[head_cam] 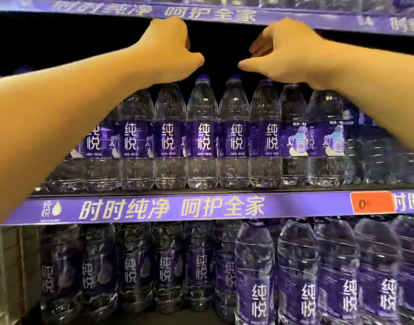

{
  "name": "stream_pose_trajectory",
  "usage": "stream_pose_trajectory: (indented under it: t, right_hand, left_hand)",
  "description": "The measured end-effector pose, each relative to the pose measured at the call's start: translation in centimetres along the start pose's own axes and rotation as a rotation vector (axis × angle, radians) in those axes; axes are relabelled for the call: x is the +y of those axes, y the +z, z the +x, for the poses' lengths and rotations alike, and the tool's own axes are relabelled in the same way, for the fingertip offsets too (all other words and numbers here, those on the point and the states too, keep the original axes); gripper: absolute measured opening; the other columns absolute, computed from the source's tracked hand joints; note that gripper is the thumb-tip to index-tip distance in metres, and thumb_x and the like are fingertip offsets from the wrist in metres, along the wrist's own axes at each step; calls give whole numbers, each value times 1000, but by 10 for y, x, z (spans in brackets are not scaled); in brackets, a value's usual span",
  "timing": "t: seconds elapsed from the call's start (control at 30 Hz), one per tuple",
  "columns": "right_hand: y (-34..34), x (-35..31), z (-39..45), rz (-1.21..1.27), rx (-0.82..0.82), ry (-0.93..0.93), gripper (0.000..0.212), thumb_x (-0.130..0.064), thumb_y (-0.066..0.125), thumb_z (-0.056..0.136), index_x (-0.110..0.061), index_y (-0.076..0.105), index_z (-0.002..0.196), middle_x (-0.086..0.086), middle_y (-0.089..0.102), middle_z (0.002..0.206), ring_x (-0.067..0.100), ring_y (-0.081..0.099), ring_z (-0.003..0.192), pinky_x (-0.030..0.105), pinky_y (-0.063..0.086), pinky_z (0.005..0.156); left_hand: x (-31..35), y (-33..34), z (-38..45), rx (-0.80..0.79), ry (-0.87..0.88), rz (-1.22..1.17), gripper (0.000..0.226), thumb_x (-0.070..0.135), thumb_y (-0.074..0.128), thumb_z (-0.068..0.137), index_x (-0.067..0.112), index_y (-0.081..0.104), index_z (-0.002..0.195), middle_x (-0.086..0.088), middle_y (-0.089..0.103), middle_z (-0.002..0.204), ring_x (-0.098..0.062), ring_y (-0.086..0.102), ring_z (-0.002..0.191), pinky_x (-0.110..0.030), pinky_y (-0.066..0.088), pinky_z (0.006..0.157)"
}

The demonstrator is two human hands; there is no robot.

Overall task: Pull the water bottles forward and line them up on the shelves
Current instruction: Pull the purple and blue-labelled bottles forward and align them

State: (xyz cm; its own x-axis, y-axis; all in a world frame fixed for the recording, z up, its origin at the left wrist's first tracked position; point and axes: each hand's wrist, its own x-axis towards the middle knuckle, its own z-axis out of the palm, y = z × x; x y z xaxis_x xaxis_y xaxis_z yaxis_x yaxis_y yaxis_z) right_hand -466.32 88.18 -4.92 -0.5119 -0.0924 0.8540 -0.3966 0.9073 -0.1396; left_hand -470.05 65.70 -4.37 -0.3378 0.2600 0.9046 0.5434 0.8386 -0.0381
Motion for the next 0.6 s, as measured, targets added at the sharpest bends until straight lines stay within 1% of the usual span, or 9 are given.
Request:
stream_pose_trajectory:
  t: [0.13,0.23,0.3,0.37,0.43,0.53,0.6]
  right_hand:
    - [-2,21,-6,-4,30,26,41,-46,71,87,-17,64,115,0,67,109,19,64,98,30,54,79]
    - [-11,42,-10,-17,54,40,39,-44,70,88,-17,63,114,-2,65,109,18,62,99,29,52,81]
    - [-17,57,-12,-45,57,35,39,-43,70,89,-17,63,116,-2,65,109,18,62,99,28,49,81]
    - [-24,76,-15,-84,76,24,42,-44,70,88,-17,63,119,-2,65,110,17,61,99,28,47,82]
    - [-32,95,-19,-118,87,5,44,-44,70,88,-16,63,120,-1,66,112,17,61,101,30,49,85]
    - [-45,121,-21,-192,44,-16,47,-40,70,89,-12,62,126,5,66,120,23,61,109,34,50,94]
    - [-55,138,-20,-232,23,-17,48,-42,71,87,-12,62,123,8,67,117,26,62,108,39,52,93]
  left_hand:
    - [9,22,8,15,39,-80,29,37,59,89,9,59,83,-10,53,79,-19,44,71,-35,40,64]
    - [23,39,12,-5,95,-86,23,36,58,92,15,51,85,-9,51,81,-18,43,74,-36,40,66]
    - [35,48,15,2,119,-65,24,34,57,94,13,51,85,-12,53,81,-20,44,73,-40,42,66]
    - [50,57,20,25,128,-38,26,34,56,95,10,54,83,-16,55,79,-21,45,70,-42,43,64]
    - [68,68,23,43,117,-22,29,35,57,94,8,55,81,-16,54,77,-22,44,69,-39,40,62]
    - [99,80,29,44,95,1,40,38,56,93,-1,61,83,-22,58,78,-23,46,70,-37,36,62]
    - [123,88,36,33,86,-8,43,40,57,90,-3,64,86,-23,60,78,-23,48,70,-39,36,62]
